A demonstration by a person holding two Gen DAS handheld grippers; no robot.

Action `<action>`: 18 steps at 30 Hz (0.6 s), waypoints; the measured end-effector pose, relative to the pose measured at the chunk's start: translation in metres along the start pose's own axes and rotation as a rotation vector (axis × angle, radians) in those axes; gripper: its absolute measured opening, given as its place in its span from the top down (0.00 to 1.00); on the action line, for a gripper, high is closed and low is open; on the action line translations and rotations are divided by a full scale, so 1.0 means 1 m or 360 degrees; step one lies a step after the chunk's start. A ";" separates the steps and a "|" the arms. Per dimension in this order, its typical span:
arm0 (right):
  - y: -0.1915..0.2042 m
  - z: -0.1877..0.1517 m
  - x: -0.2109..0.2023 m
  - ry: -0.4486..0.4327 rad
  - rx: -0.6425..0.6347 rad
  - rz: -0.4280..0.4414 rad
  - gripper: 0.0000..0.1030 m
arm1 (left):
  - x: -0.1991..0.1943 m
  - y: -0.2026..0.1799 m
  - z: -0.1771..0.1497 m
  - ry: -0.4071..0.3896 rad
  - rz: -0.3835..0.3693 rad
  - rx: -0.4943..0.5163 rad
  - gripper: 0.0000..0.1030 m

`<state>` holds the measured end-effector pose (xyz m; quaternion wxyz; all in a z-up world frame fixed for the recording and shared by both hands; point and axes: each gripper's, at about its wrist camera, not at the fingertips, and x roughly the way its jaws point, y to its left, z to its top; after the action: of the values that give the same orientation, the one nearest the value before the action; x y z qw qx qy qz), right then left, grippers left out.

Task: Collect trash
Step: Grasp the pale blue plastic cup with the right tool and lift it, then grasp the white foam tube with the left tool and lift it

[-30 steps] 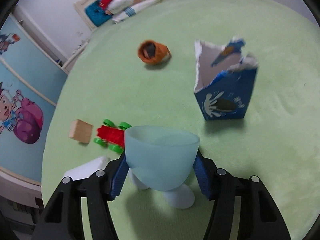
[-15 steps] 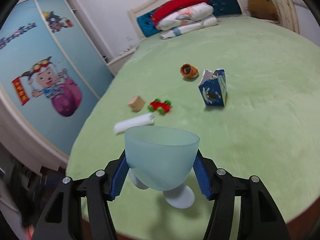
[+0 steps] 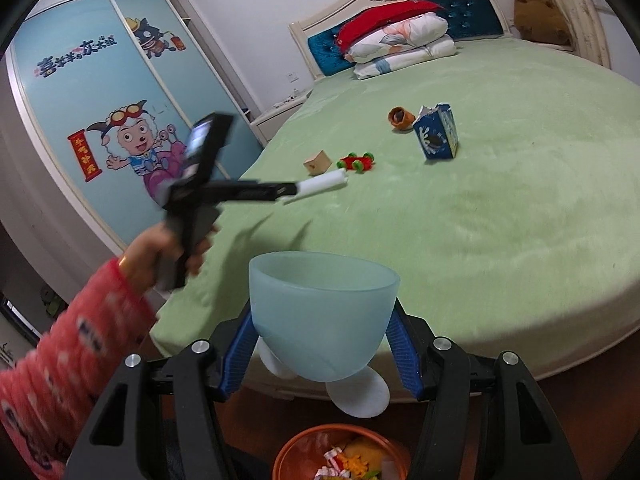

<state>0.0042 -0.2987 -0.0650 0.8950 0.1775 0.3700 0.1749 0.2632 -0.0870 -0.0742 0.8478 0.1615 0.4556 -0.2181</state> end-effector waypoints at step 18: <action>-0.001 -0.022 -0.019 0.0030 0.0052 -0.0012 0.43 | 0.069 -0.002 0.024 0.0229 0.0122 0.0060 0.44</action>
<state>-0.0247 -0.3038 -0.0685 0.8891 0.1892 0.3819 0.1672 0.3130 -0.1156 -0.1197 0.8174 0.2100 0.5047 -0.1818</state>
